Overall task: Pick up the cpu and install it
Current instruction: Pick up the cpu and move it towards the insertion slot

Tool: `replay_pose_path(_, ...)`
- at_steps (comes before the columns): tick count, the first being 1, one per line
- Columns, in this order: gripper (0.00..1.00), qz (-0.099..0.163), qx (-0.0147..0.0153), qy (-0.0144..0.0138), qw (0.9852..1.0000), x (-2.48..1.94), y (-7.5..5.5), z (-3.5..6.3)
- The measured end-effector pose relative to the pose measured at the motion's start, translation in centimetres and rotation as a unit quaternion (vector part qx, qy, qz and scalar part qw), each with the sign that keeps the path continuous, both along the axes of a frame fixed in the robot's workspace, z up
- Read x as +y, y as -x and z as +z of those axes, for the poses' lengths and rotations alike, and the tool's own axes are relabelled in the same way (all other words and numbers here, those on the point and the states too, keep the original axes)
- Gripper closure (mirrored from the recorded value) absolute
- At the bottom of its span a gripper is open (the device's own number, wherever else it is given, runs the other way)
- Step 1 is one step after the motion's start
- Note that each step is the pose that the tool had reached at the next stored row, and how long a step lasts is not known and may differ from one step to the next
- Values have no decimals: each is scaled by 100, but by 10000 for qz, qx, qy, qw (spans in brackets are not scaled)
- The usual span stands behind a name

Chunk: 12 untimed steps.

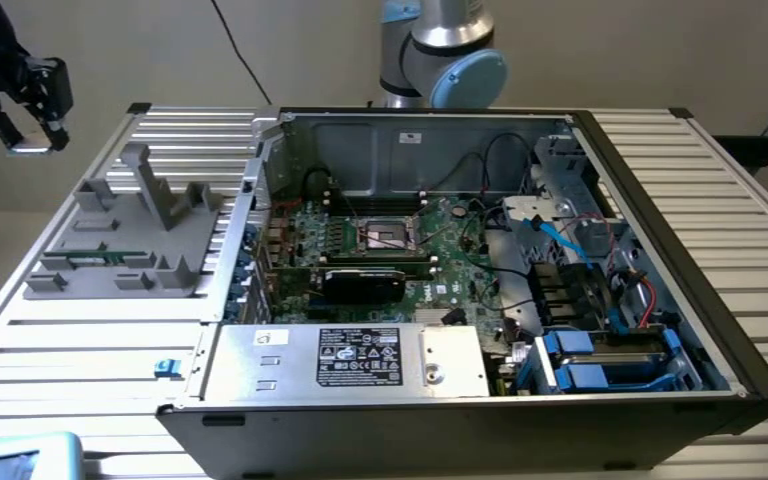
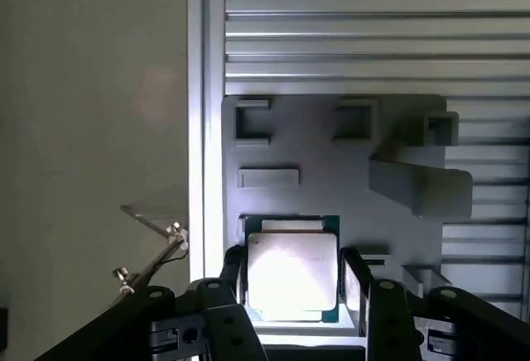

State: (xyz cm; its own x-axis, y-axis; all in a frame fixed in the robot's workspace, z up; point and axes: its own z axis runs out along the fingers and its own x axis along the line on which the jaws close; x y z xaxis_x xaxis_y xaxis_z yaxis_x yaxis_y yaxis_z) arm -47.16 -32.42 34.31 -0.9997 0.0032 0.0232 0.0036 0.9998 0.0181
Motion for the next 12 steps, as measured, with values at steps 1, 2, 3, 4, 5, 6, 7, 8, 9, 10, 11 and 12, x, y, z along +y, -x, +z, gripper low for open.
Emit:
replay_pose_path(1,44,0,0,0,10000,0,-20,13)
replay_pose_path(2,44,0,0,0,10000,0,-40,24)
replay_pose_path(3,44,0,0,0,10000,0,-60,35)
replay_pose_path(4,44,-1,0,0,10000,0,-82,43)
replay_pose_path(5,44,-1,0,0,10000,0,-105,50)
replay_pose_path(6,44,-1,0,0,10000,0,-127,57)
replay_pose_path(7,44,-1,0,0,10000,0,-150,64)
replay_pose_path(8,44,-1,0,0,10000,0,-172,70)
replay_pose_path(9,44,-1,0,0,10000,0,-195,77)
replay_pose_path(10,44,-1,0,0,10000,0,-219,83)
replay_pose_path(11,44,-1,1,0,10000,0,-245,88)
replay_pose_path(12,44,-1,0,0,10000,0,-270,92)
